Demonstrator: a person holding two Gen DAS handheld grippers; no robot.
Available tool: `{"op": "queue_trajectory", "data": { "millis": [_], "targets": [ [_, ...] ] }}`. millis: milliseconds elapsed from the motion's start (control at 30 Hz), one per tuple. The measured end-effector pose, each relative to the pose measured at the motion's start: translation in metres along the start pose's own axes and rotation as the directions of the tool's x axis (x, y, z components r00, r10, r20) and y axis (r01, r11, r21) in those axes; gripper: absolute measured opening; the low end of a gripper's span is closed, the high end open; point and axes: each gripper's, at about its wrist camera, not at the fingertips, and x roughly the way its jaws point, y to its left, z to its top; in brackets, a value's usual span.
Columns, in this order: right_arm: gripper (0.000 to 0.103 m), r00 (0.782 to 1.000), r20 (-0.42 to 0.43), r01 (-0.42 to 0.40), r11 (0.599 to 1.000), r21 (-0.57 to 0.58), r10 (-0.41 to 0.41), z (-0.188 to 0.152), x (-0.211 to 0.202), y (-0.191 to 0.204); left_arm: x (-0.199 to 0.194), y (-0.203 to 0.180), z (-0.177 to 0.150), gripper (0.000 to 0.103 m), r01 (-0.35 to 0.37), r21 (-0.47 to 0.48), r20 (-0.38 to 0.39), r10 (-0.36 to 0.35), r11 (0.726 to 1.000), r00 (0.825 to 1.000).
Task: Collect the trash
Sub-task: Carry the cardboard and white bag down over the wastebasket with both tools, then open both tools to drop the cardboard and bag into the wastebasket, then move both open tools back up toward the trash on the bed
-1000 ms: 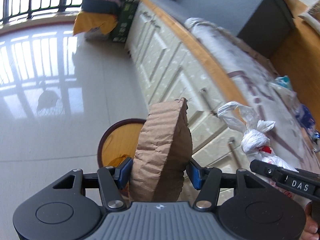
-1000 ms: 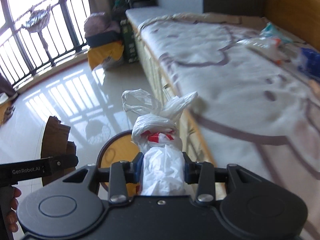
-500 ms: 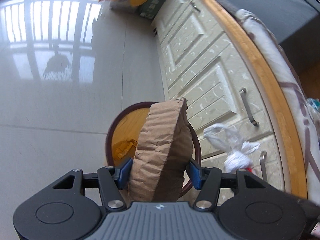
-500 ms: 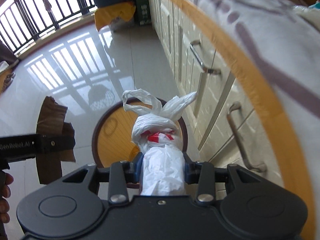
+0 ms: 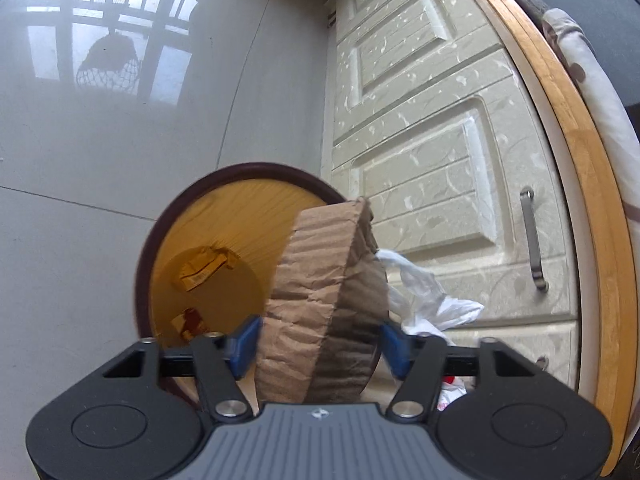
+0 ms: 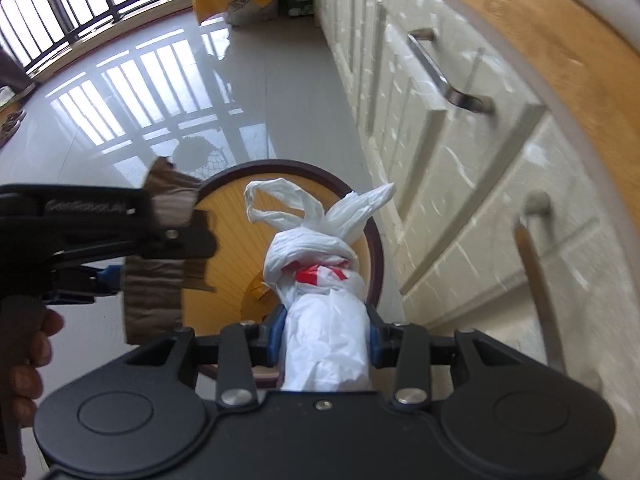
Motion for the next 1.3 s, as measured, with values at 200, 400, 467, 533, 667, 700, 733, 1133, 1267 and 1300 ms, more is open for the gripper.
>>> {"op": "queue_trajectory", "data": {
  "millis": [200, 400, 467, 533, 667, 700, 733, 1133, 1267, 1300],
  "targets": [
    [0.066, 1.0, 0.023, -0.009, 1.0, 0.01, 0.008, 0.014, 0.013, -0.006, 0.014, 0.013, 0.003, 0.091, -0.063, -0.032, -0.033, 0.061, 0.998, 0.998],
    [0.066, 0.999, -0.029, -0.014, 0.999, 0.028, 0.015, 0.004, 0.028, -0.015, 0.018, 0.026, -0.001, 0.092, -0.099, -0.05, -0.072, 0.095, 0.994, 0.993],
    [0.066, 0.999, -0.039, -0.018, 1.0, 0.025, 0.019, 0.002, 0.028, -0.015, 0.017, 0.024, 0.0, 0.093, -0.115, -0.025, -0.083, 0.112, 0.993, 0.99],
    [0.066, 0.998, -0.05, -0.025, 1.0, 0.017, 0.026, 0.001, 0.029, -0.013, 0.016, 0.02, 0.001, 0.095, -0.13, 0.006, -0.092, 0.13, 0.992, 0.987],
    [0.068, 0.997, -0.066, -0.043, 0.999, 0.012, 0.043, 0.002, 0.03, -0.013, 0.011, 0.014, 0.001, 0.099, -0.158, 0.066, -0.098, 0.164, 0.985, 0.982],
    [0.069, 0.996, -0.071, -0.045, 0.999, 0.014, 0.046, 0.003, 0.033, -0.013, 0.01, 0.013, 0.001, 0.1, -0.164, 0.076, -0.098, 0.171, 0.983, 0.98],
    [0.071, 0.996, -0.074, -0.046, 0.999, 0.018, 0.047, 0.003, 0.033, -0.015, 0.009, 0.012, 0.001, 0.1, -0.171, 0.085, -0.1, 0.179, 0.982, 0.979],
    [0.089, 0.994, -0.108, -0.015, 0.998, 0.053, 0.021, -0.001, 0.026, -0.022, -0.01, 0.012, -0.01, 0.103, -0.253, 0.199, -0.129, 0.282, 0.947, 0.951],
    [0.092, 0.993, -0.11, -0.034, 0.997, 0.073, 0.042, -0.002, 0.019, -0.024, -0.019, 0.011, -0.013, 0.103, -0.262, 0.225, -0.121, 0.293, 0.939, 0.948],
    [0.093, 0.993, -0.111, -0.039, 0.996, 0.076, 0.048, -0.003, 0.017, -0.023, -0.022, 0.01, -0.013, 0.103, -0.264, 0.231, -0.116, 0.296, 0.936, 0.948]
  ]
}}
